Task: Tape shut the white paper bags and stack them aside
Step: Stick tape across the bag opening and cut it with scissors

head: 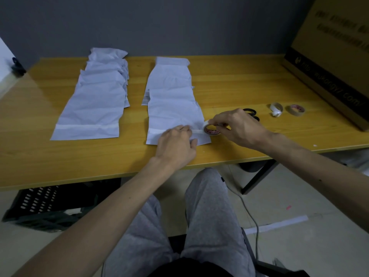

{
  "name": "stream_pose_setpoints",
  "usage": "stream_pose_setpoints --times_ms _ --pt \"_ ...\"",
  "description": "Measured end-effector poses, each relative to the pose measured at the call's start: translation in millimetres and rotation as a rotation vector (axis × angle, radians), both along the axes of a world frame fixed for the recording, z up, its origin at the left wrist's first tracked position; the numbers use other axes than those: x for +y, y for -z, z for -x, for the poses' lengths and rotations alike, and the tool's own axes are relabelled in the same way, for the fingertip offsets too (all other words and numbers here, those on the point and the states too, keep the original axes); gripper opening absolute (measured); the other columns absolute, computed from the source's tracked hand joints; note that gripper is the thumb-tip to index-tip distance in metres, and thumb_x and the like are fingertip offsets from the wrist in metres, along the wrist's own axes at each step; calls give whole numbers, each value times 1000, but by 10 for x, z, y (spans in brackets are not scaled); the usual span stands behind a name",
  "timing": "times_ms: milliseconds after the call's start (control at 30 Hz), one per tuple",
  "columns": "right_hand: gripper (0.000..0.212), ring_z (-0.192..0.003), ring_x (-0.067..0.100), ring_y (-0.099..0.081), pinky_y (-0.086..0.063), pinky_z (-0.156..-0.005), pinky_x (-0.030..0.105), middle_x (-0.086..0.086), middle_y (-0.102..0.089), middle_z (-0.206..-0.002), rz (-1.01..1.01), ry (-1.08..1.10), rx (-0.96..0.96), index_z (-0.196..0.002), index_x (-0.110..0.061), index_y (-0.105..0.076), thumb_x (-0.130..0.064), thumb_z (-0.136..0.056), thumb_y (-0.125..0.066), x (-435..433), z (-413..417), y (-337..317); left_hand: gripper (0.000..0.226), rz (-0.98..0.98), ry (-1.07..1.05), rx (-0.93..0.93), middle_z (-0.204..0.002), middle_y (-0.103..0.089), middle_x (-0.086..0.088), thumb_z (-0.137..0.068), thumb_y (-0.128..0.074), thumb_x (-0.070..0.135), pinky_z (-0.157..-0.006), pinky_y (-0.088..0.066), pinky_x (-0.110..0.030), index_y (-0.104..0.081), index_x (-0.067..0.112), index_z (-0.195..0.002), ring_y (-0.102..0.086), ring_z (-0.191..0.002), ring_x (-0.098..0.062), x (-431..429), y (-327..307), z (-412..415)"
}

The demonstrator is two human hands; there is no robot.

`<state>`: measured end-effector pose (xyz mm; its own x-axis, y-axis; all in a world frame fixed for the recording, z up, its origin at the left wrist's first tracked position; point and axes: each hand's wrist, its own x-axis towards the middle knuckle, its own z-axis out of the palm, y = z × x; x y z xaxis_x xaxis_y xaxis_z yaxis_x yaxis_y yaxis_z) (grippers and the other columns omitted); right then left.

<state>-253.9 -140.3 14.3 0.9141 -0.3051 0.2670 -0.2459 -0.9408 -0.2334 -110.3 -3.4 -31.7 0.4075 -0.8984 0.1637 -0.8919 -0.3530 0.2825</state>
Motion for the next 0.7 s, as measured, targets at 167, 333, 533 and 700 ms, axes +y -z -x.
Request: stream_pose_setpoints --times_ms 167,333,533,700 --pt "26 -92 29 -66 -53 -75 45 10 -71 -108 7 3 24 -112 -8 -68 -1 -89 -58 7 7 -45 47 16 17 -5 -145 -48 -1 -96 -47 37 -108 -34 -31 -54 12 -136 -43 -133 -17 14 -14 8" --pt "25 -92 36 -64 -53 -71 49 12 -70 -105 42 -28 113 -111 -13 -68 -6 -91 -54 -5 -62 -81 47 12 20 -9 -144 -49 -2 -96 -47 38 -106 -36 -31 -55 12 -135 -45 -131 -18 13 -14 8" --pt "26 -94 35 -64 -52 -71 47 10 -70 -108 70 -19 142 -111 -13 -68 -5 -92 -52 -4 -70 -112 46 16 25 -13 -144 -49 -1 -97 -46 38 -107 -35 -31 -55 12 -135 -44 -132 -17 25 -24 4" --pt "25 -92 34 -64 -52 -68 46 8 -70 -107 97 -10 163 -110 -16 -68 -7 -93 -51 -21 -72 -113 47 8 27 -16 -145 -48 -1 -97 -45 38 -108 -34 -31 -54 13 -136 -43 -133 -17 20 -26 3"
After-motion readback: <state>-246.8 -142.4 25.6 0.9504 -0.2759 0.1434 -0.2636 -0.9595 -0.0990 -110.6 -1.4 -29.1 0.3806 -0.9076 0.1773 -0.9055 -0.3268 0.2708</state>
